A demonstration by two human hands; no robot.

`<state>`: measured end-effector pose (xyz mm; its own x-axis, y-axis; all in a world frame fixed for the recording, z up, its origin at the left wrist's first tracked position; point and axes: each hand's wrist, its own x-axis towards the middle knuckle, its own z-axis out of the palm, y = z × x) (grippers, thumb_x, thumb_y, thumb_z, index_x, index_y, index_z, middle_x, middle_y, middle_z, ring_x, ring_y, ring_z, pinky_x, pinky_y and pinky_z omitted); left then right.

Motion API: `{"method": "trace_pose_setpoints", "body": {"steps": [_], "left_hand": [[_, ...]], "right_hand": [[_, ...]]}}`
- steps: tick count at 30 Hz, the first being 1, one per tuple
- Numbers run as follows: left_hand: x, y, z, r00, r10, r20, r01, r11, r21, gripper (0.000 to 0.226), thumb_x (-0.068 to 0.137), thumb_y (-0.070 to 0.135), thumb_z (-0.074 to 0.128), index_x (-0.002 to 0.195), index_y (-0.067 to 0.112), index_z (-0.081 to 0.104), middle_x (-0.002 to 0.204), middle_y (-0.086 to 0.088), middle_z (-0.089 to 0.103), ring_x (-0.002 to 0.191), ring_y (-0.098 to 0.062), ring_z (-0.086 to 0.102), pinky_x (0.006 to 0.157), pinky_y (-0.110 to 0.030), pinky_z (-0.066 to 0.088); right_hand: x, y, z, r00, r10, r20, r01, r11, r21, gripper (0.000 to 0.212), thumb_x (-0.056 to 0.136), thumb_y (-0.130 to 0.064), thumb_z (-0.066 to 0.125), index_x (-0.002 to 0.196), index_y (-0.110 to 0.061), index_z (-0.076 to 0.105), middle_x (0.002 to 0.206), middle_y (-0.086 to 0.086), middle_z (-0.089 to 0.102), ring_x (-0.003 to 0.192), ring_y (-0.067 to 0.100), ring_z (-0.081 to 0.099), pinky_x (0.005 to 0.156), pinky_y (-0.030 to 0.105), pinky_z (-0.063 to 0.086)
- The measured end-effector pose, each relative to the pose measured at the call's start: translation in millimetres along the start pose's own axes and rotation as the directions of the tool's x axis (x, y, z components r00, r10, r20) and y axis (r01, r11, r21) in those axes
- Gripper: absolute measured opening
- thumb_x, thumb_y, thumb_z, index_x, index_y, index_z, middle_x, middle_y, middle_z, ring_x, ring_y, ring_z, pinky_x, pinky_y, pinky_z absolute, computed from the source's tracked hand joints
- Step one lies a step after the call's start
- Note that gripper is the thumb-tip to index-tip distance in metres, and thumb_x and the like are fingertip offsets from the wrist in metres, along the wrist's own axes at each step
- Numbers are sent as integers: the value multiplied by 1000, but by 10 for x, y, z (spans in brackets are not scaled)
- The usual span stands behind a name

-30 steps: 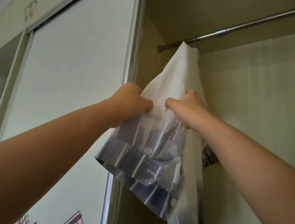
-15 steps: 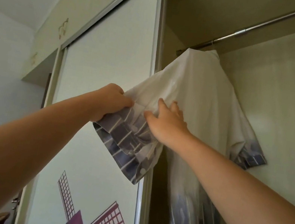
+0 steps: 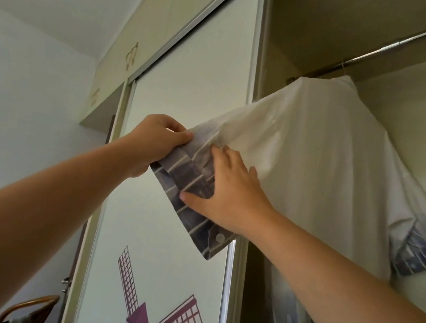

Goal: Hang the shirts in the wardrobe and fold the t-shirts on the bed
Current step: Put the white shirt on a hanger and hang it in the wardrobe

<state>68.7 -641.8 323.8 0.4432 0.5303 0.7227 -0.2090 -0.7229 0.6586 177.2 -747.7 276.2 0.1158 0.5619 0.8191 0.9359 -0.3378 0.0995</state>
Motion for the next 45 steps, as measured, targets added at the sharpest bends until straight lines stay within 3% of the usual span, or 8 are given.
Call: {"method": "trace_pose_setpoints", "body": {"steps": [9, 14, 20, 26, 30, 37, 39, 45], "left_hand": [[-47, -34, -84, 999, 53, 4, -53, 998, -17, 7, 92, 11, 57, 98, 15, 55, 82, -8, 66, 65, -18, 62, 54, -27, 51], [-157, -40, -139, 977, 185, 107, -194, 978, 75, 26, 89, -1, 47, 96, 22, 59, 94, -7, 68, 73, -18, 66, 59, -25, 56], [-284, -12, -184, 901, 211, 380, -309, 925, 219, 49, 67, 30, 56, 115, 32, 47, 109, 9, 55, 89, -8, 59, 55, -8, 46], [-263, 6, -76, 804, 592, 47, -476, 595, 647, 17, 83, 13, 57, 95, 17, 46, 90, -1, 58, 77, -21, 56, 58, -18, 37], [-227, 6, -154, 716, 692, -96, -455, 566, 688, 14, 86, 6, 52, 91, 11, 39, 62, -1, 45, 56, -27, 46, 47, -30, 33], [-68, 46, -154, 901, 360, -244, -251, 889, 383, 6, 92, 7, 51, 97, 10, 49, 72, 3, 50, 63, -13, 52, 49, -24, 43], [-24, 61, -150, 947, 189, -260, -153, 976, 153, 11, 92, 1, 48, 98, 5, 55, 77, -4, 55, 68, -18, 55, 59, -28, 50], [-78, 151, -236, 994, -99, -51, 70, 911, -406, 20, 95, 8, 40, 99, 8, 60, 87, -10, 64, 81, -22, 61, 71, -30, 51]], "right_hand": [[-3, -165, 191, 879, -244, -410, 160, 960, -228, 60, 59, -46, 78, 99, -6, 55, 86, 10, 58, 70, 22, 55, 57, 32, 47], [11, -256, 107, 850, -232, -473, 243, 969, -38, 21, 77, -14, 71, 87, -5, 56, 71, 7, 60, 56, 20, 54, 50, 33, 52], [91, -284, -94, 834, -47, -550, 178, 966, 186, 13, 93, -17, 56, 101, -7, 54, 88, 5, 59, 69, 13, 52, 59, 8, 36], [159, -416, -37, 741, -126, -660, 286, 948, 140, 10, 84, -11, 59, 91, -4, 56, 79, 9, 61, 61, 12, 47, 52, 15, 37], [120, -431, -22, 734, -267, -625, 314, 949, -36, 24, 73, -5, 69, 93, -2, 57, 79, 12, 61, 57, 19, 53, 48, 20, 39], [35, -336, -95, 837, -201, -508, 268, 961, 62, 28, 75, 0, 69, 97, -2, 53, 91, 14, 57, 52, 13, 43, 45, 5, 23], [14, -340, -144, 861, -244, -447, 320, 942, 103, 23, 81, -1, 63, 101, -2, 51, 99, 13, 54, 59, 19, 52, 46, 13, 37], [35, -181, -201, 787, -293, -543, 452, 873, 185, 22, 88, -18, 46, 99, -3, 58, 93, 6, 54, 72, 13, 53, 57, 20, 49]]}}
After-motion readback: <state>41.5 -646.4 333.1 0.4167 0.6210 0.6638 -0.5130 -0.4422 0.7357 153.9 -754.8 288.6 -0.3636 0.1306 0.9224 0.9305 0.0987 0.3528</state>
